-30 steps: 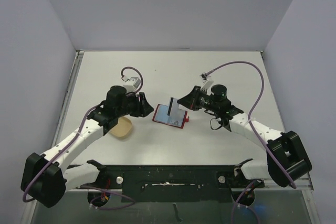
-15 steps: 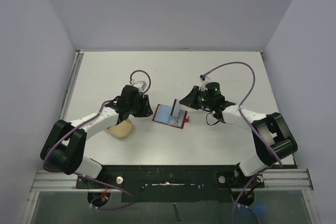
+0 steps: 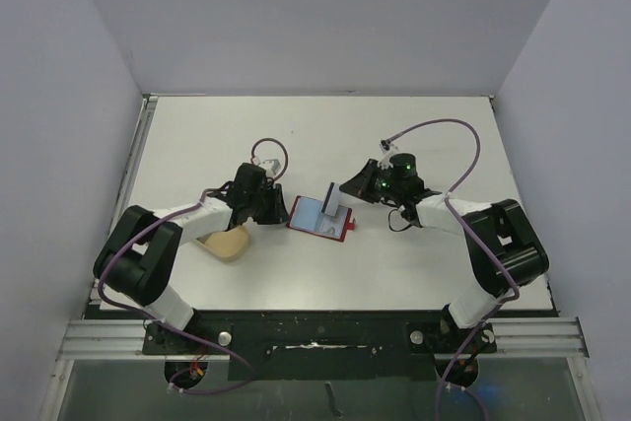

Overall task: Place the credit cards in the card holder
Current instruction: Insert the credit card into the card holder.

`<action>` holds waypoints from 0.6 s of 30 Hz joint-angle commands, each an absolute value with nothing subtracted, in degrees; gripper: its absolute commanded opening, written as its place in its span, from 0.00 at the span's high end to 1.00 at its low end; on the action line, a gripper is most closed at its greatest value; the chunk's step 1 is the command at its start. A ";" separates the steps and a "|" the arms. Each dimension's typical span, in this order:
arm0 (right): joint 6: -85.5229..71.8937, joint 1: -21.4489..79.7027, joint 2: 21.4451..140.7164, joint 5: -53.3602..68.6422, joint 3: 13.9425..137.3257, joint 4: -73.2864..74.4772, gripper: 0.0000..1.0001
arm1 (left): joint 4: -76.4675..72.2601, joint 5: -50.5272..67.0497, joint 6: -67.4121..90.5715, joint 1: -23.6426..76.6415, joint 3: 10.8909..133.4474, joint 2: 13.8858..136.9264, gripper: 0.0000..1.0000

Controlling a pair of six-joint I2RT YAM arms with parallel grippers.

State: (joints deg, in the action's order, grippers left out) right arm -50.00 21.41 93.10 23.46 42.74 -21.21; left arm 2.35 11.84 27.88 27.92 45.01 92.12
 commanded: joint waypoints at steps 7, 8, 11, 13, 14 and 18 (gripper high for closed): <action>-50.14 21.12 94.78 25.05 42.71 -25.79 1.00 | -2.73 15.46 30.15 28.57 43.09 91.79 0.84; -49.76 21.13 94.83 25.03 42.71 -25.49 1.00 | -2.80 15.67 30.41 28.76 42.93 91.98 0.84; -49.35 20.71 95.00 24.79 42.10 -25.18 1.00 | -2.92 15.74 30.87 29.52 42.53 92.43 0.85; -50.01 20.35 95.37 25.25 41.14 -26.76 1.00 | -3.41 15.78 31.29 30.14 42.18 92.69 0.85; -50.46 20.25 95.67 25.54 40.79 -27.64 1.00 | -3.64 15.82 31.49 30.49 42.05 92.84 0.85; -51.37 20.07 97.00 27.06 40.19 -29.90 1.00 | -3.79 15.85 31.98 31.30 41.95 93.54 0.85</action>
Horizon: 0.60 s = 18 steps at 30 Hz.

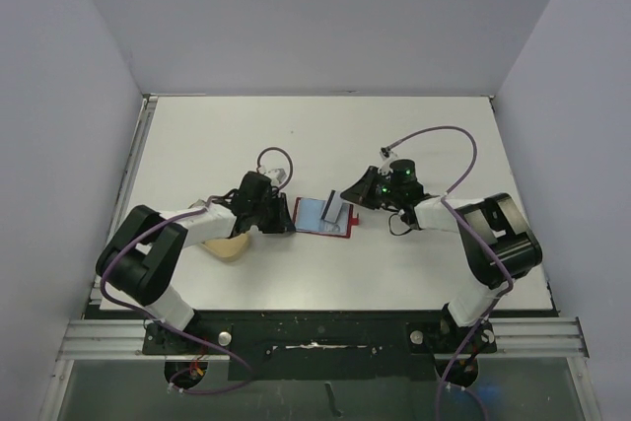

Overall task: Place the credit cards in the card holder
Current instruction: Insert the credit card into the card holder.

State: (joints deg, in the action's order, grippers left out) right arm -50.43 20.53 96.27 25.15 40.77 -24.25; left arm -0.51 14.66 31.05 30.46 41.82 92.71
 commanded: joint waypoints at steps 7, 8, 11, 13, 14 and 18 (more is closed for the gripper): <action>-51.94 19.28 99.04 29.22 39.41 -32.47 1.00 | -3.26 15.17 31.90 31.46 41.83 93.43 0.85; -51.83 19.32 99.24 29.26 39.19 -32.70 1.00 | -3.19 15.12 31.90 31.46 41.76 93.43 0.85; -51.20 19.27 99.61 29.40 38.69 -33.04 1.00 | -3.09 14.80 31.93 31.45 41.80 93.35 0.85; -50.94 19.24 100.09 29.89 38.59 -32.92 1.00 | -2.99 14.68 31.94 31.42 41.67 93.27 0.85; -50.78 19.20 100.35 30.15 38.58 -32.81 1.00 | -2.92 14.61 31.95 31.46 41.74 93.30 0.85; -49.92 19.17 100.98 30.39 39.03 -31.16 1.00 | -2.81 14.68 31.99 31.46 41.76 93.10 0.85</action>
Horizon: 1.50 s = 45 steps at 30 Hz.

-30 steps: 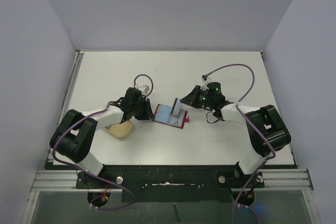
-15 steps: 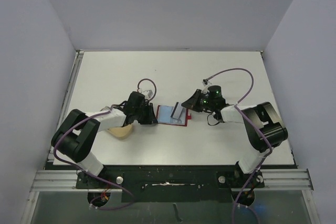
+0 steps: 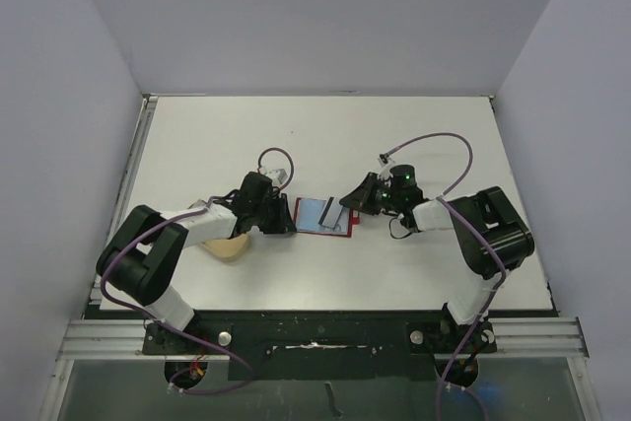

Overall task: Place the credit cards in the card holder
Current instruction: Insert the credit card into the card holder.

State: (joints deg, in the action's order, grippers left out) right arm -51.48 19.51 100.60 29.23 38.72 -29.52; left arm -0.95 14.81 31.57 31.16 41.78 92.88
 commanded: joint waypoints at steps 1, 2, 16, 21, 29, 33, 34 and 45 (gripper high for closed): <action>-49.66 19.27 101.18 30.45 39.29 -30.46 1.00 | -2.81 14.68 31.99 31.42 41.83 93.08 0.85; -49.32 19.32 101.40 30.56 39.63 -29.63 1.00 | -2.75 14.70 31.95 31.46 41.89 93.00 0.85; -45.22 20.72 103.03 30.73 43.00 -22.41 1.00 | -3.46 15.35 31.44 31.55 42.22 93.41 0.85; -44.66 21.46 103.97 31.38 44.28 -22.21 1.00 | -3.93 15.47 31.57 31.55 41.98 93.36 0.85; -44.57 22.53 105.15 31.92 45.23 -22.94 1.00 | -4.13 15.91 31.64 31.87 42.37 93.70 0.85; -44.51 22.90 105.99 32.09 46.21 -21.90 1.00 | -4.30 15.91 31.68 32.07 42.31 93.69 0.84; -44.60 22.86 106.24 32.35 46.41 -21.85 1.00 | -4.31 15.93 31.72 32.12 42.29 93.69 0.84; -42.96 23.90 106.25 29.38 49.44 -17.34 0.87 | -5.61 15.80 32.51 33.31 41.04 92.90 0.84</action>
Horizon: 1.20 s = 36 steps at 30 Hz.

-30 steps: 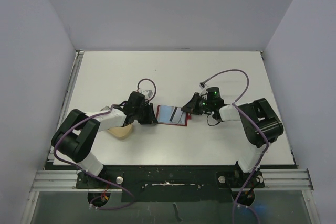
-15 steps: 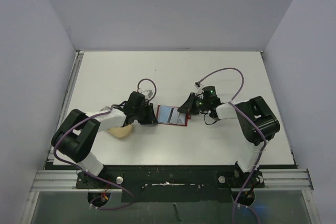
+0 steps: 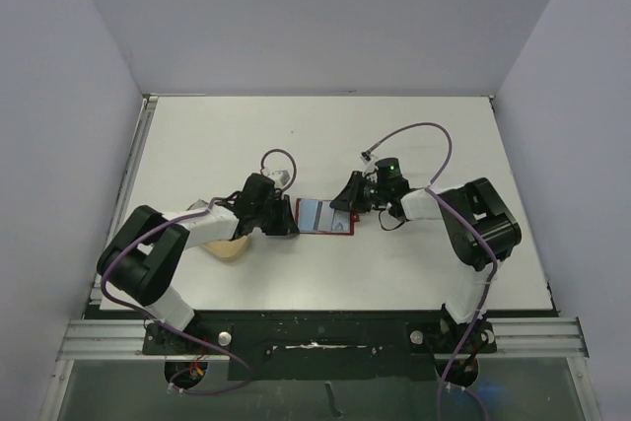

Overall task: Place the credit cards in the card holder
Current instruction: Insert the credit card into the card holder.

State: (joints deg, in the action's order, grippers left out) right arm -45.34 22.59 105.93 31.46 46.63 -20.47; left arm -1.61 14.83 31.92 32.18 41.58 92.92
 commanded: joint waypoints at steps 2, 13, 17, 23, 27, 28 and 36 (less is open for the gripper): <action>-42.36 23.92 105.62 28.67 50.03 -15.85 0.81 | -6.03 15.91 33.26 33.70 40.92 92.90 0.84; -41.47 24.36 99.39 22.56 50.46 -9.48 0.51 | -4.22 14.52 35.07 33.81 42.16 89.25 0.77; -41.34 25.34 98.03 21.24 50.75 -8.16 0.47 | -3.99 13.69 35.58 32.82 42.23 88.08 0.75; -42.93 26.57 97.16 19.14 50.36 -6.88 0.46 | -8.15 14.66 35.67 31.65 40.91 88.33 0.73; -44.34 27.60 97.08 17.40 49.39 -8.21 0.45 | -9.82 15.56 35.61 31.59 41.18 89.88 0.73; -44.71 27.87 97.28 17.19 49.21 -8.56 0.45 | -10.17 15.58 35.53 31.63 41.14 90.10 0.73; -46.14 29.62 98.58 17.34 48.95 -11.20 0.43 | -12.03 16.13 35.60 31.60 41.11 91.96 0.73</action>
